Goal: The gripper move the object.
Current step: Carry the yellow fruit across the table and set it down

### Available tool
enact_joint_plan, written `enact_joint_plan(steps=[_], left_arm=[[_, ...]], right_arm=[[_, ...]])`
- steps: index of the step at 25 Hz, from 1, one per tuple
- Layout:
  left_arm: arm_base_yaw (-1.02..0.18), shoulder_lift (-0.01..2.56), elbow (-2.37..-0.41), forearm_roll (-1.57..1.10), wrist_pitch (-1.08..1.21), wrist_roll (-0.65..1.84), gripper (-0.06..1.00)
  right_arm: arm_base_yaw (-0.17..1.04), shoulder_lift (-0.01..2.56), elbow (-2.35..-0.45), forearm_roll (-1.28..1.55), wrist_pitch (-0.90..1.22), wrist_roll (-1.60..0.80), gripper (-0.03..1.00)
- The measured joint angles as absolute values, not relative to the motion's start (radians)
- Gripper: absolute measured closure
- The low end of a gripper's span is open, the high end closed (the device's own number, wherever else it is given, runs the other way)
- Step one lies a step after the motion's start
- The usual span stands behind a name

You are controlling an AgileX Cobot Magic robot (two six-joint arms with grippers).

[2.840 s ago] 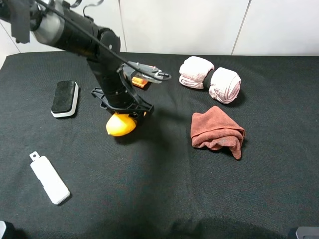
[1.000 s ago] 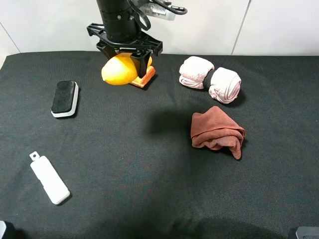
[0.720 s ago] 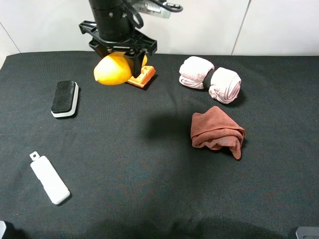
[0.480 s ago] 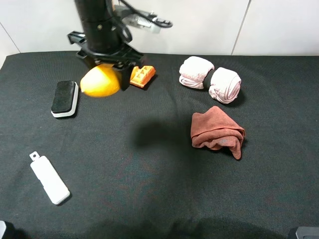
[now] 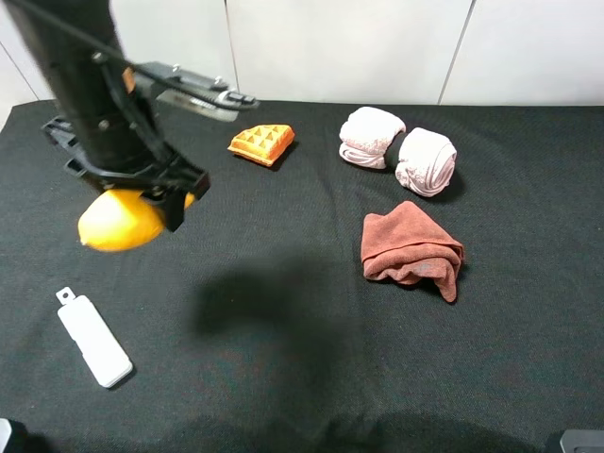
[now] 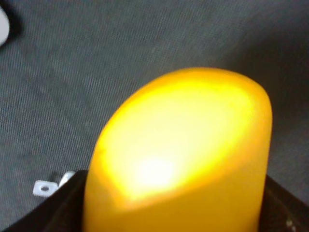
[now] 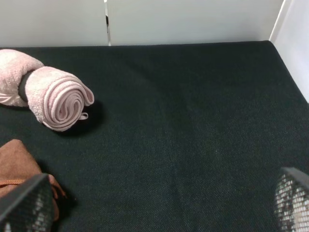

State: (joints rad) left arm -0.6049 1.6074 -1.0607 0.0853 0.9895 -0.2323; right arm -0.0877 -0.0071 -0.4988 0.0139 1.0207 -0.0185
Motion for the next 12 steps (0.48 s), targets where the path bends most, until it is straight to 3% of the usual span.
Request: enact_joint_plan(steps=[12], left_arm=[[-0.605,1.400,-0.753,0.092,0.862,-0.315,0.29]], right_arm=[[-0.088,-0.007,-0.499,0.014,1.021,-0.019,0.27]])
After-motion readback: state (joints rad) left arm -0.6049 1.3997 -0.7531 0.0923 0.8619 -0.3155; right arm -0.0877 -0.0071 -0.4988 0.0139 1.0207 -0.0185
